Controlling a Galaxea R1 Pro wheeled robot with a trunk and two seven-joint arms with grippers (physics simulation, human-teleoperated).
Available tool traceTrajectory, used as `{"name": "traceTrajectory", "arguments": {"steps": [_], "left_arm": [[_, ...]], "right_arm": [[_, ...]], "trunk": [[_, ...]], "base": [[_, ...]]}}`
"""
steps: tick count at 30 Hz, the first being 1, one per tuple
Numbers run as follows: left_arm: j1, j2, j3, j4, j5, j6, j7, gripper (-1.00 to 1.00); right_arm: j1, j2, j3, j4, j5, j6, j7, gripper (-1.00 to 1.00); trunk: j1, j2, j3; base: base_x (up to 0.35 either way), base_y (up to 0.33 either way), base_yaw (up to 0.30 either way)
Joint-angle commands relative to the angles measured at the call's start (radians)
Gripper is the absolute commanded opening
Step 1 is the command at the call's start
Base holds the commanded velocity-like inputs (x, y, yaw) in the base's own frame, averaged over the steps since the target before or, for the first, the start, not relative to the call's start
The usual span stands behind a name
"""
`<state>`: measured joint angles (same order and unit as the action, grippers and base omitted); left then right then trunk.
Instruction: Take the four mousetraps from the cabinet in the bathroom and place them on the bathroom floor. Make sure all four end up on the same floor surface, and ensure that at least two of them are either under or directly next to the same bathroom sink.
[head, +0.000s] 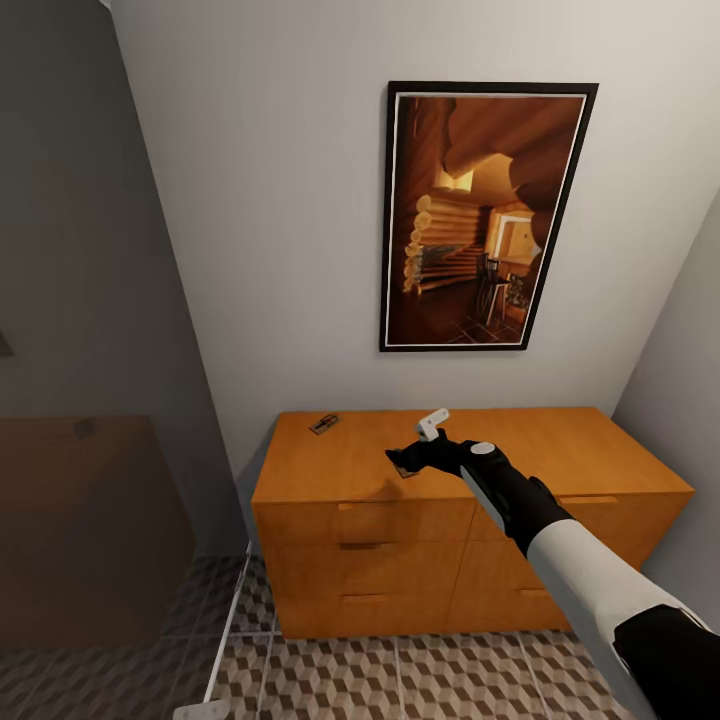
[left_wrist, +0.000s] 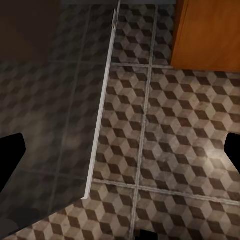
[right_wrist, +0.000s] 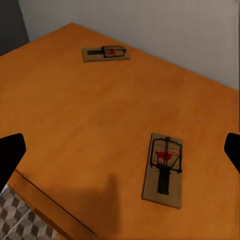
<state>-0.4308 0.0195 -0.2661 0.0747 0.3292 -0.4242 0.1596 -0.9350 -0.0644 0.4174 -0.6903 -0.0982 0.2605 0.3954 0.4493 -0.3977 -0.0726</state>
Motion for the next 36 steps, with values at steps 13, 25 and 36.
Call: {"name": "traceTrajectory", "arguments": {"steps": [13,25,36], "left_arm": [[-0.002,-0.001,-0.009,0.004,0.005,-0.005,0.002,1.00],[-0.002,-0.001,-0.009,0.004,0.005,-0.005,0.003,1.00],[-0.002,-0.001,-0.009,0.004,0.005,-0.004,0.003,1.00]], "right_arm": [[0.004,-0.085,0.004,-0.002,-0.170,-0.025,0.093,1.00],[0.013,-0.127,0.004,0.070,-0.245,-0.124,0.111,1.00],[0.015,-0.128,0.004,0.184,-0.246,-0.203,0.073,1.00]], "trunk": [[0.001,-0.002,-0.002],[0.001,-0.002,-0.002],[0.001,-0.002,-0.002]], "base": [[0.000,0.000,0.000],[0.000,0.000,0.000],[0.000,0.000,0.000]]}}
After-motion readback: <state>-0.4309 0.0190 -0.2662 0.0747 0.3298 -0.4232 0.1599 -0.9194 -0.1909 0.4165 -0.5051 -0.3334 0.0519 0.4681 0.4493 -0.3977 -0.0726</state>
